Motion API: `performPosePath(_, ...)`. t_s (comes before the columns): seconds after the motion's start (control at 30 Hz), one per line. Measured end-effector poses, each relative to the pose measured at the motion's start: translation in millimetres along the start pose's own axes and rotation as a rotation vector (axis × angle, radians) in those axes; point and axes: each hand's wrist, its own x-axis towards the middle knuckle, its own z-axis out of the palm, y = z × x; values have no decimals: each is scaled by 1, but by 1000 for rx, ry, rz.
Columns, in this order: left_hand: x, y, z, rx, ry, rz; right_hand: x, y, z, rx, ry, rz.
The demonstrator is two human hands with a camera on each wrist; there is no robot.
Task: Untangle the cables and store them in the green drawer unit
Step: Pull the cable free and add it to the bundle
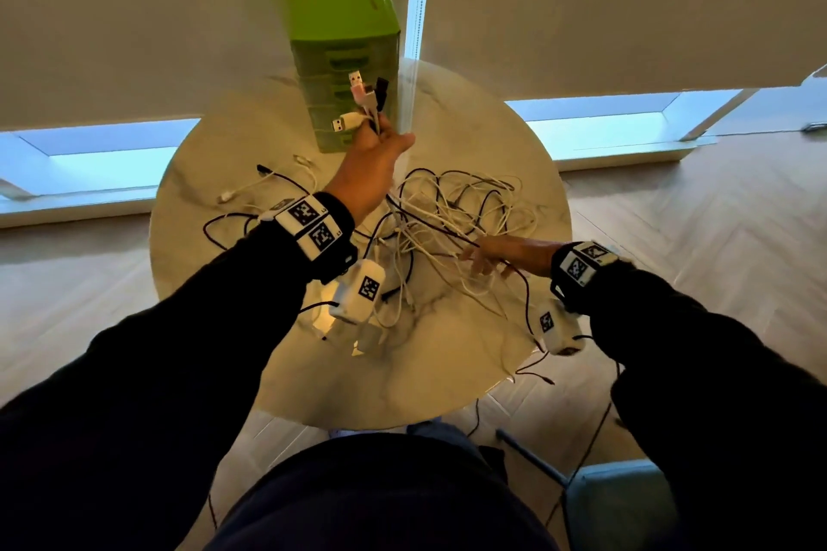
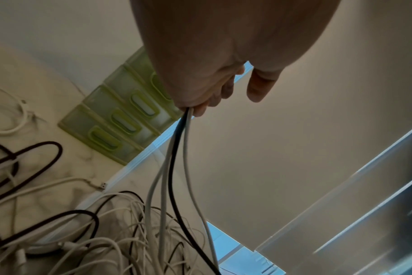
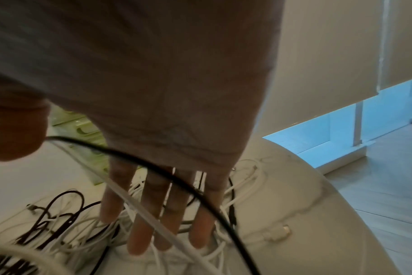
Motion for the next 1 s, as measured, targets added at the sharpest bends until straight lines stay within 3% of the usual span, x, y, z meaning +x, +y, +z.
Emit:
performPosePath(0.1, -1, 0, -2, -4, 67, -11, 5, 0, -11, -18, 121, -98)
performPosePath(0.17, -1, -1, 0, -13, 111, -11, 8, -2, -10, -330, 144, -135)
performPosePath(0.23, 1, -4, 7, -7, 113, -20, 14, -3, 10, -640, -29, -167)
performPosePath(0.3, 2, -8, 18, 2, 104, -31, 17, -4, 27, -723, -206, -162)
performPosePath(0.33, 2, -10, 23, 4, 97, -24, 18, -4, 30, -733, -224, -179)
performPosePath(0.43, -3, -16, 36, 4, 90, -6, 24, 3, 15, -678, -75, -259)
performPosePath(0.53, -5, -27, 38, -28, 114, -6, 36, 26, -6, -596, 56, -231)
performPosePath(0.63, -11, -33, 36, -126, 132, -30, 53, 53, -16, -659, 176, -233)
performPosePath(0.87, -27, -47, 29, -182, 107, -73, 64, 62, -6, -863, 164, -186)
performPosePath(1.0, -36, -52, 25, -154, 114, -65, 55, 49, -11, -882, 228, -272)
